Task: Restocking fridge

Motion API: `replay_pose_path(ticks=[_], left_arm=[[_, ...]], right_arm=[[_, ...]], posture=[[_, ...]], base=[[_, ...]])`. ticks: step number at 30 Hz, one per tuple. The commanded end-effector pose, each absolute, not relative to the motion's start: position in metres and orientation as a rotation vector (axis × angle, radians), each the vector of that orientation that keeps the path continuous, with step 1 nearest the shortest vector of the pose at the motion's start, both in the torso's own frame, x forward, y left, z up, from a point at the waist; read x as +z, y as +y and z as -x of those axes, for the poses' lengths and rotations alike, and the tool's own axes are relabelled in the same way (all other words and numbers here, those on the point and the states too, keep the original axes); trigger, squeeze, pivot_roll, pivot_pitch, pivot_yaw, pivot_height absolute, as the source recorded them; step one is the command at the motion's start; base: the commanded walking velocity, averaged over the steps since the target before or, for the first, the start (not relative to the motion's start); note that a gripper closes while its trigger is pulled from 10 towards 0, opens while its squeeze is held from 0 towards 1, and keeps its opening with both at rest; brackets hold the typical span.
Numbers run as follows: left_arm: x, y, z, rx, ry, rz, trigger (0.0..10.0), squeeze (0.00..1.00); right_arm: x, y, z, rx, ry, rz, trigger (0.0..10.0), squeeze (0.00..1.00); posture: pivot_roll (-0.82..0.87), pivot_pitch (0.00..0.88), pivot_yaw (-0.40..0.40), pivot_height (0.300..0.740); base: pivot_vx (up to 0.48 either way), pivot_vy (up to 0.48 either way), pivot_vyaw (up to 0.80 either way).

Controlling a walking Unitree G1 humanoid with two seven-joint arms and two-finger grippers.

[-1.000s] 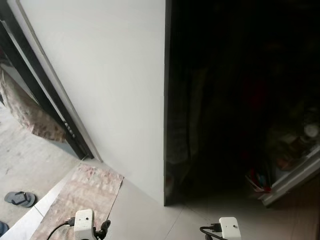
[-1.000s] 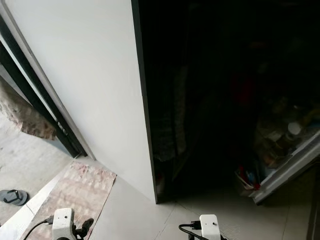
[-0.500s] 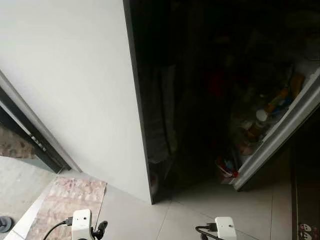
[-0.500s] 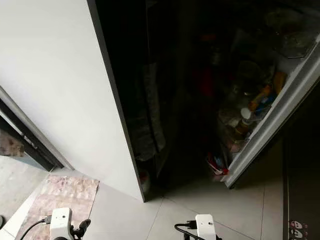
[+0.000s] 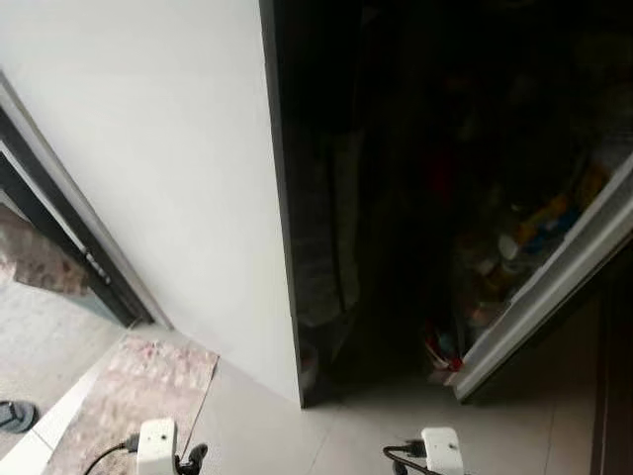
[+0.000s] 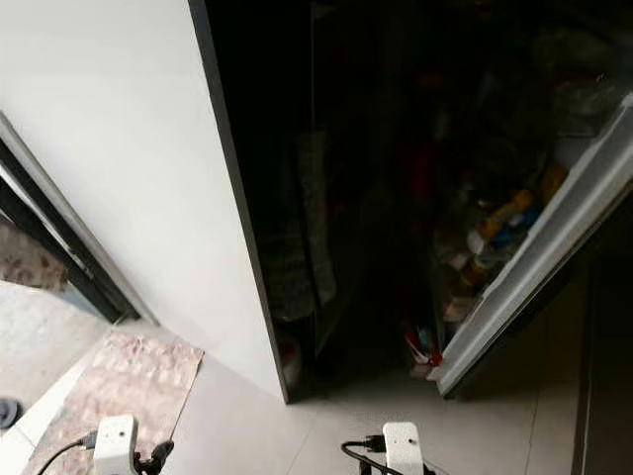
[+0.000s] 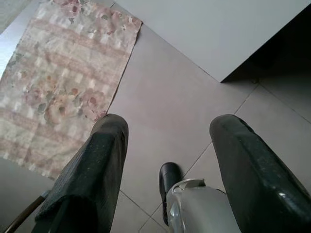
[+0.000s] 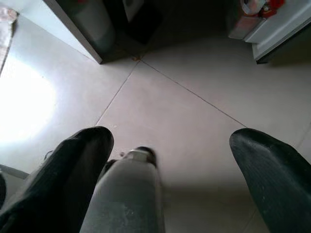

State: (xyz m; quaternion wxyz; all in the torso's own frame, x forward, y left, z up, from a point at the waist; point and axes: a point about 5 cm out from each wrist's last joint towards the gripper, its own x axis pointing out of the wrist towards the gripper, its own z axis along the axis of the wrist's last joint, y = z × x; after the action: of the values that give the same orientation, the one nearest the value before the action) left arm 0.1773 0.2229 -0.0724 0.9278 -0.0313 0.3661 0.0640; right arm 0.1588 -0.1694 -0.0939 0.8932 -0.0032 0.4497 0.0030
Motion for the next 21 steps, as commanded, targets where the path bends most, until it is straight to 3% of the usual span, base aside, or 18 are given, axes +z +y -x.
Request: replay_pose_path(ticks=[1, 9, 21], left_arm=[[-0.0763, 0.2209, -0.1717, 0.127, 0.780, 0.060, 10.0, 0.00], [-0.0766, 0.2216, -0.1709, 0.127, 0.784, 0.055, 10.0, 0.00], [-0.0769, 0.2218, -0.1706, 0.136, 0.784, 0.066, 10.0, 0.00]], right_arm=[[-0.0950, -0.1749, -0.1551, -0.016, 0.941, 0.006, 10.0, 0.00], [-0.0950, -0.1752, -0.1548, -0.021, 0.938, 0.010, 10.0, 0.00], [-0.0925, -0.1808, -0.1526, -0.230, 0.858, -0.054, 10.0, 0.00]], posture=[[0.00, 0.055, 0.055, 0.740], [0.00, 0.050, 0.055, 0.740], [-0.01, 0.046, 0.053, 0.740]], base=[[0.000, -0.371, 0.00], [0.000, -0.337, 0.00], [0.000, 0.000, 0.00]])
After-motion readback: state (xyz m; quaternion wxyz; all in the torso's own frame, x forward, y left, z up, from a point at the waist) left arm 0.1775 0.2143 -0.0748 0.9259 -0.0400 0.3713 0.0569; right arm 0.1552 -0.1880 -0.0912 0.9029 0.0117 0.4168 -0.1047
